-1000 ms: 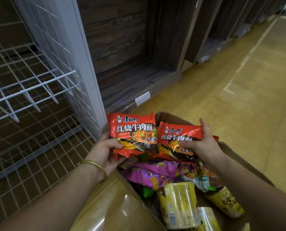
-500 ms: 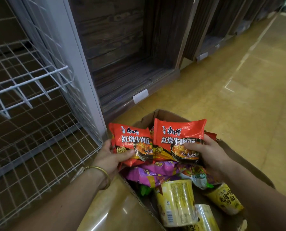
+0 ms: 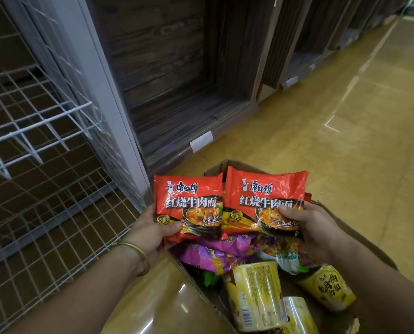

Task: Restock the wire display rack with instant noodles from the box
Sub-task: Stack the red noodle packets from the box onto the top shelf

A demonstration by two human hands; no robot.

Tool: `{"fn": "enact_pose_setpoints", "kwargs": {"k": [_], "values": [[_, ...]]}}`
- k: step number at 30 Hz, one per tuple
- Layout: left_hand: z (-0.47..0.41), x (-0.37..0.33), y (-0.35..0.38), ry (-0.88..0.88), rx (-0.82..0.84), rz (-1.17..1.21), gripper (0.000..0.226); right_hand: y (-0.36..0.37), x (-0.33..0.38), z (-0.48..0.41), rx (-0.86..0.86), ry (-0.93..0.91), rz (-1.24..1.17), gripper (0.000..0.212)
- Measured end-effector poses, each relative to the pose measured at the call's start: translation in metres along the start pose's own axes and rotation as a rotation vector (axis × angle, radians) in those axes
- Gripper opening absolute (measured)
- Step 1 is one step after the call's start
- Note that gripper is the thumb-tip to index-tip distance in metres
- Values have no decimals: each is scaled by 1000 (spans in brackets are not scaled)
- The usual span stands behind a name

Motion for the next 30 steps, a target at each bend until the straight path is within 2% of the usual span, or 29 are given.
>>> {"fn": "enact_pose_setpoints", "kwargs": {"k": [7,11,14,16,22,26,30], "values": [[3,-16,2,2,90,32,68,-16,11,-3,16,-7,-57,56],[6,-24,5,13,114,41,60,-19,20,6,69,-10,-99,50],[15,-30,14,15,153,13,68,-14,28,15,98,-21,-111,48],[24,-36,22,21,170,15,72,-11,35,26,97,-33,-138,45],[76,-77,47,-8,207,11,66,-16,79,76,66,-26,-147,43],[125,-115,65,-29,216,15,70,-19,118,118,77,4,-168,54],[182,-160,80,-23,205,26,62,-14,164,165,149,9,-185,91]]}}
Point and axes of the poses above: each hand's wrist, its own z-axis away from the middle knuckle, its own y-axis out of the palm, x = y × z, the point moved 1 cm from there along -z, towards the middle knuckle, and after that the axes turned 2 degrees about z, right-handed, at the moved point
